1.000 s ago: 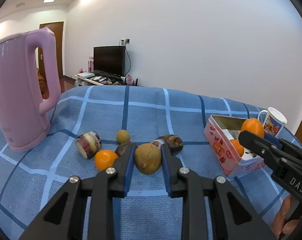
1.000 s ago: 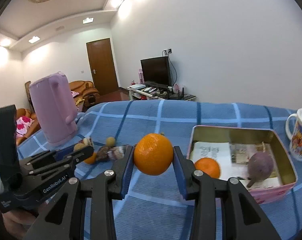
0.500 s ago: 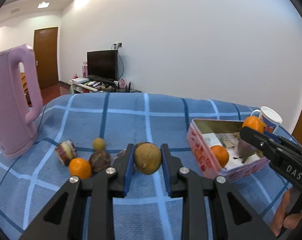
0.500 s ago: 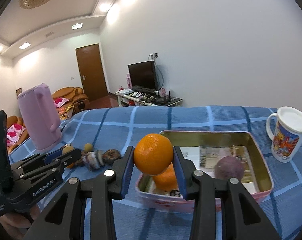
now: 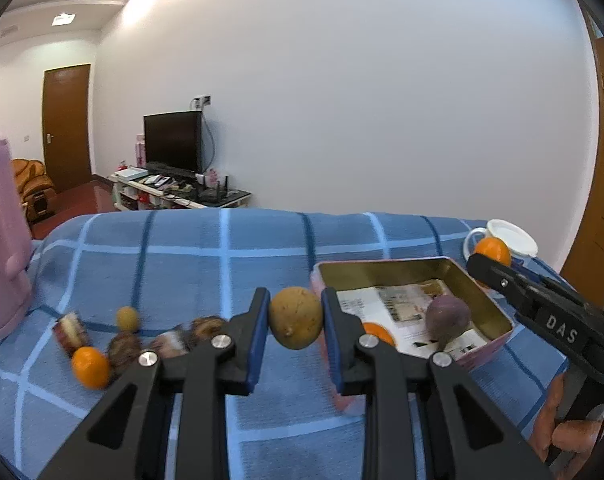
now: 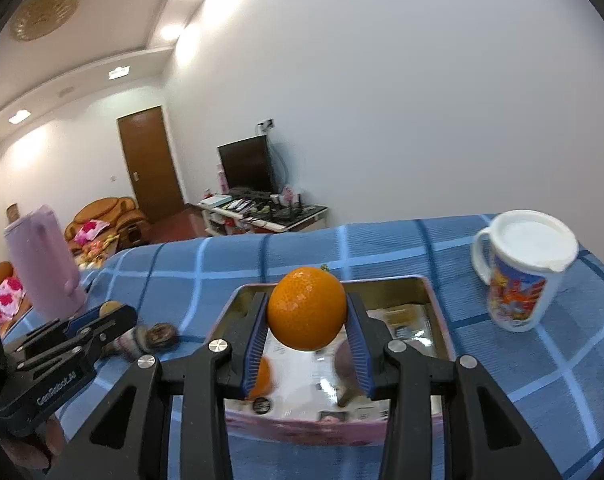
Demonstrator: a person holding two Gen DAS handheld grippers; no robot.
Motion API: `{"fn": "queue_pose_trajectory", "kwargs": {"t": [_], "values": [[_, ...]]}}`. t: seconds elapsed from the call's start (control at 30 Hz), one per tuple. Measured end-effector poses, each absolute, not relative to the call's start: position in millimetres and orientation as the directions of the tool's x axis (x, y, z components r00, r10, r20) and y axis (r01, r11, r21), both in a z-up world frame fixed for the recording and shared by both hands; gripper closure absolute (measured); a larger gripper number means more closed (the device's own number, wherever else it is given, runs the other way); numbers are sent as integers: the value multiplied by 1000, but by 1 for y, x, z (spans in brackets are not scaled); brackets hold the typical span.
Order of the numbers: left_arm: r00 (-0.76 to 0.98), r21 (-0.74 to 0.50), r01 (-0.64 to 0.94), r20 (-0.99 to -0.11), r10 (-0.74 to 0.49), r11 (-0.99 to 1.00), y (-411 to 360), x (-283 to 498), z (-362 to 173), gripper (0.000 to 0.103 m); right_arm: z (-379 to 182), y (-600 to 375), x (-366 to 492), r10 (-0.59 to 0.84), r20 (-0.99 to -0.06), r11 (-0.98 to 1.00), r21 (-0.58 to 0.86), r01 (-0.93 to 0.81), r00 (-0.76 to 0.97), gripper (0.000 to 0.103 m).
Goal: Organize fruits
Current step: 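Carry the mandarin with the right gripper while the left carries the brown fruit over the tin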
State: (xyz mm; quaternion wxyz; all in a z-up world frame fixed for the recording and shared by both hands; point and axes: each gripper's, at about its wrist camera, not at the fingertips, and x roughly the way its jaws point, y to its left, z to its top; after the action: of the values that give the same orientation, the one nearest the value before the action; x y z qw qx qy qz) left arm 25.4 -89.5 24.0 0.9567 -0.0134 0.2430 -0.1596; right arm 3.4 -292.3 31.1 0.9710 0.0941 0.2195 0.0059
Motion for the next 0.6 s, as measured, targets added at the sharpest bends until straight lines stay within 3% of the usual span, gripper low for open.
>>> {"fn": "queue_pose_trajectory", "kwargs": {"t": [0.6], "values": [[781, -78, 399, -494, -383, 914, -186, 55, 11, 75, 16, -351, 31, -62, -496, 976, 151, 156, 866, 63]]}}
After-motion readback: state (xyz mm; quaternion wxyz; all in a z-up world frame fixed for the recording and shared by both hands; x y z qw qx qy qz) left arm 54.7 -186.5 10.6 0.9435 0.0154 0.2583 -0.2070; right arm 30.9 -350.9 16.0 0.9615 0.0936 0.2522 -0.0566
